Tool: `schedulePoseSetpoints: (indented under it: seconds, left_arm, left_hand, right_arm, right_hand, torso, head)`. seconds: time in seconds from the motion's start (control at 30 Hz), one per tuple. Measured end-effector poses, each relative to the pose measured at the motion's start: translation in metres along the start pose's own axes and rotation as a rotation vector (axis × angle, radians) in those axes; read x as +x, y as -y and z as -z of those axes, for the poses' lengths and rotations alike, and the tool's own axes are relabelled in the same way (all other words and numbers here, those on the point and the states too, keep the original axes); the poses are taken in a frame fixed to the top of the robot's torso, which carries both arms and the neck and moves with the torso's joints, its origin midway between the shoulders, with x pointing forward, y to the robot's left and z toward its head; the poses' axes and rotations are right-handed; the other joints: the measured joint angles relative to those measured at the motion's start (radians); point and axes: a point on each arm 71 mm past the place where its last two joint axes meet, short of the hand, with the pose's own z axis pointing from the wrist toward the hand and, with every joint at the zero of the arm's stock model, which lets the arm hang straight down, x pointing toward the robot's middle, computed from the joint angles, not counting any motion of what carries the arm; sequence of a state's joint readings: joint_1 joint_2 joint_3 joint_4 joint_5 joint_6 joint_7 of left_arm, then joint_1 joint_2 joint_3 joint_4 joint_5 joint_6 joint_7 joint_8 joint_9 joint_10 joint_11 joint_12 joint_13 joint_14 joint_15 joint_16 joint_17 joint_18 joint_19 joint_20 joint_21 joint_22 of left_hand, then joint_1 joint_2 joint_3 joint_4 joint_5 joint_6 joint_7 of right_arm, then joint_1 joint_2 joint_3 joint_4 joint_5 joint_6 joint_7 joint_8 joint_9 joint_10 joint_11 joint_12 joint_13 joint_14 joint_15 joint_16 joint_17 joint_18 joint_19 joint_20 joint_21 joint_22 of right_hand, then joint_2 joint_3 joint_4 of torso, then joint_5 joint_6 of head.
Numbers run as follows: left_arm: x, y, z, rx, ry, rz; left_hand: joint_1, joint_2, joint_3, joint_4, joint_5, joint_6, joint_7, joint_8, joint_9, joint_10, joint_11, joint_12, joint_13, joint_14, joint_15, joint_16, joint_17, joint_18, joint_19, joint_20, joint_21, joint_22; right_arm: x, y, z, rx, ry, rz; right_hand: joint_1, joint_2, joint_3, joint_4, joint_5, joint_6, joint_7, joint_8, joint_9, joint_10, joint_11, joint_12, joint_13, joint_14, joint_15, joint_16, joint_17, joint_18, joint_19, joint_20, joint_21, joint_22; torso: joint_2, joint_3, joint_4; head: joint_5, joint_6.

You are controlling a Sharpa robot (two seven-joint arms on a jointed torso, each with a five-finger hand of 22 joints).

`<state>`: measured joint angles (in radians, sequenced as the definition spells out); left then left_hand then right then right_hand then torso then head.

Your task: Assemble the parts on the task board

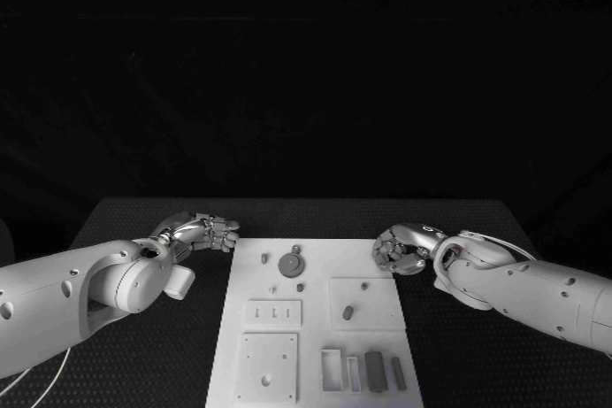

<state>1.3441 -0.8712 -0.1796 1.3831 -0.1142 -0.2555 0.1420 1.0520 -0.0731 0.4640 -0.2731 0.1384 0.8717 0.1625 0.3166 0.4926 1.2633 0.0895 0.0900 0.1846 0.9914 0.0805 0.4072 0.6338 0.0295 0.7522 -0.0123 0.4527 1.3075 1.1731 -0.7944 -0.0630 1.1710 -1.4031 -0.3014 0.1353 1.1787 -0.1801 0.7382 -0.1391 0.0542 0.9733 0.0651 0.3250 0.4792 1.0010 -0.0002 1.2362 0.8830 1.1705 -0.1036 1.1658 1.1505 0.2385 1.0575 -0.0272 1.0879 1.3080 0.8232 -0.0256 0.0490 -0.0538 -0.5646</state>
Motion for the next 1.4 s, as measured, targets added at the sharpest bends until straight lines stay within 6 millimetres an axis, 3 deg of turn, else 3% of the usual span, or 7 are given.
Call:
schedulePoseSetpoints:
  seconds: [0.3,0.43,0.57,0.97,1.1,1.2,1.4]
  left_arm:
    - [0.004,0.000,0.000,-0.006,-0.016,-0.021]
    - [0.009,0.000,0.000,-0.025,-0.036,-0.053]
    - [0.018,0.000,-0.004,-0.051,-0.052,-0.079]
    - [0.057,0.010,-0.014,-0.108,-0.105,-0.146]
    - [0.075,0.011,-0.016,-0.114,-0.135,-0.155]
    - [0.087,0.013,-0.017,-0.114,-0.156,-0.158]
    - [0.099,0.011,-0.018,-0.119,-0.176,-0.159]
  left_hand:
    - [0.000,0.000,0.000,0.000,-0.004,0.005,-0.004,0.000,0.005,0.006,0.002,0.000,0.004,0.004,0.004,0.000,0.005,0.000,0.000,0.000,0.004,0.000]
    - [-0.040,0.004,-0.019,0.019,-0.016,0.045,-0.020,0.017,0.014,0.034,-0.013,0.001,0.013,0.027,-0.001,0.000,0.015,0.001,0.006,-0.005,0.016,0.000]
    - [-0.073,0.003,-0.034,0.034,-0.027,0.073,-0.036,0.023,0.017,0.056,-0.024,0.007,0.021,0.045,-0.010,0.011,0.025,0.016,0.011,-0.011,0.020,0.000]
    - [-0.077,0.006,-0.031,0.037,-0.027,0.080,-0.038,0.015,0.012,0.061,-0.029,0.011,0.023,0.051,-0.011,0.012,0.033,0.017,0.011,-0.011,0.020,0.000]
    - [-0.087,-0.004,-0.031,0.037,-0.050,0.073,-0.030,0.004,0.007,0.061,-0.029,0.006,0.025,0.051,-0.011,0.012,0.036,0.016,0.011,-0.011,0.022,0.000]
    - [-0.097,-0.014,-0.036,0.042,-0.082,0.066,-0.023,-0.007,0.001,0.061,-0.029,0.001,0.026,0.051,-0.011,0.012,0.039,0.016,0.009,-0.013,0.023,0.000]
    - [-0.104,-0.021,-0.041,0.047,-0.083,0.064,-0.021,-0.007,-0.001,0.061,-0.029,0.001,0.026,0.051,-0.011,0.012,0.040,0.016,0.007,-0.015,0.023,0.000]
  right_arm:
    - [-0.005,-0.009,-0.001,-0.011,0.032,-0.015]
    - [-0.020,-0.022,-0.006,-0.020,0.060,-0.021]
    - [-0.025,-0.039,-0.011,-0.032,0.062,-0.013]
    - [-0.026,-0.108,-0.024,-0.078,0.055,0.012]
    - [-0.024,-0.122,-0.025,-0.084,0.055,0.006]
    - [-0.022,-0.133,-0.028,-0.092,0.057,-0.001]
    - [-0.018,-0.153,-0.035,-0.112,0.059,-0.014]
  right_hand:
    - [0.005,-0.005,0.042,0.004,-0.001,0.009,-0.009,0.003,0.000,0.007,-0.007,0.007,-0.001,0.006,-0.005,0.008,-0.001,0.000,0.006,-0.006,0.012,0.000]
    - [0.007,-0.007,0.049,0.005,-0.001,0.010,-0.010,0.003,0.000,0.007,-0.007,0.007,-0.002,0.007,-0.006,0.008,-0.002,0.001,0.006,-0.006,0.015,0.000]
    - [0.007,-0.007,0.049,0.005,-0.001,0.011,-0.011,0.003,0.000,0.007,-0.007,0.007,-0.002,0.007,-0.006,0.008,-0.002,0.001,0.006,-0.006,0.016,0.000]
    - [0.002,-0.014,0.057,0.002,-0.001,0.015,-0.015,0.003,0.000,0.013,-0.013,0.011,-0.003,0.010,-0.010,0.011,-0.005,0.001,0.011,-0.010,0.016,0.000]
    - [-0.003,-0.019,0.061,-0.002,-0.001,0.019,-0.018,0.009,0.000,0.014,-0.014,0.011,-0.004,0.016,-0.012,0.011,-0.006,0.001,0.012,-0.010,0.016,0.000]
    - [-0.008,-0.024,0.066,0.001,-0.001,0.021,-0.021,0.010,0.000,0.016,-0.017,0.011,-0.005,0.016,-0.013,0.011,-0.007,0.002,0.016,-0.013,0.020,0.000]
    - [-0.016,-0.033,0.068,0.000,-0.001,0.024,-0.024,0.017,0.000,0.018,-0.018,0.011,-0.007,0.020,-0.016,0.011,-0.008,0.002,0.018,-0.015,0.020,-0.001]
  torso:
    - [-0.001,0.0007,-0.0014]
    - [-0.002,0.0002,-0.0028]
    - [-0.006,-0.0004,-0.0039]
    - [-0.051,-0.0005,-0.0122]
    - [-0.066,-0.0010,-0.0150]
    - [-0.074,-0.0016,-0.0150]
    - [-0.087,-0.0029,-0.0114]
  head:
    - [-0.001,0.003]
    - [-0.002,0.009]
    - [-0.001,0.016]
    - [0.019,0.021]
    - [0.025,0.021]
    - [0.029,0.018]
    - [0.039,0.015]
